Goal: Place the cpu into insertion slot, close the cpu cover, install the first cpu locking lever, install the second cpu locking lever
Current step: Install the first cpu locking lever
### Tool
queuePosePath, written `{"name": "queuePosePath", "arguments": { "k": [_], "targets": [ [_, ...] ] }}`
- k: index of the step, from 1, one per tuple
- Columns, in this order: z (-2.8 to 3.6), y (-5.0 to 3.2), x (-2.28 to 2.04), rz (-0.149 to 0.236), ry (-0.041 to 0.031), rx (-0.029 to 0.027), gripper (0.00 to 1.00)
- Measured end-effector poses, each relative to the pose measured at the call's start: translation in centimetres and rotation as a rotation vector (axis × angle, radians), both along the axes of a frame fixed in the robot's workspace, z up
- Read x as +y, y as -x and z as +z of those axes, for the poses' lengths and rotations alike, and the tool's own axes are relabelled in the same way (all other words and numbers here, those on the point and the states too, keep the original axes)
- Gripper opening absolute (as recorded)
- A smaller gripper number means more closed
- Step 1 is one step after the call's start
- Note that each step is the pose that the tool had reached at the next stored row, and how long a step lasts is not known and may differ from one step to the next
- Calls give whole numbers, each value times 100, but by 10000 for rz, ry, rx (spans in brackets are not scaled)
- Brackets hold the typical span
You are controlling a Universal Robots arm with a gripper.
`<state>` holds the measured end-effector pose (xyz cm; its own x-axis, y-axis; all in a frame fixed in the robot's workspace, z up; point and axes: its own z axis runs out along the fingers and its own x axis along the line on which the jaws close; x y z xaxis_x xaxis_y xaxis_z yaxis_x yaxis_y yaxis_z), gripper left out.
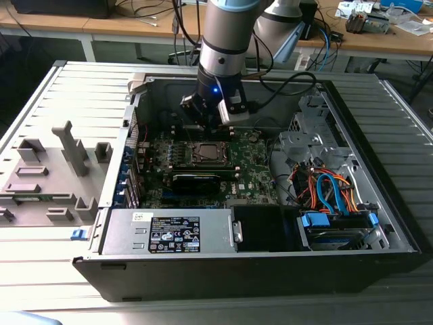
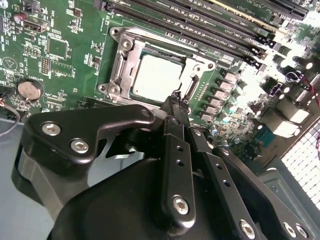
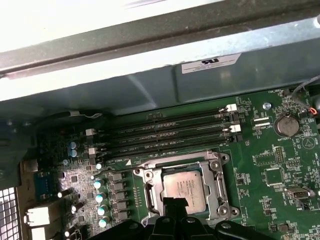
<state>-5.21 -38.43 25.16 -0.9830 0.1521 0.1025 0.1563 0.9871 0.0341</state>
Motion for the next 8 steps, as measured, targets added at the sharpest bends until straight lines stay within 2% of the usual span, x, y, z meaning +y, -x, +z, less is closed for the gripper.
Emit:
{"name": "queuePosePath", "arguments": {
  "k": [8],
  "targets": [
    [0,0,0,539,0,0,11]
  ]
}}
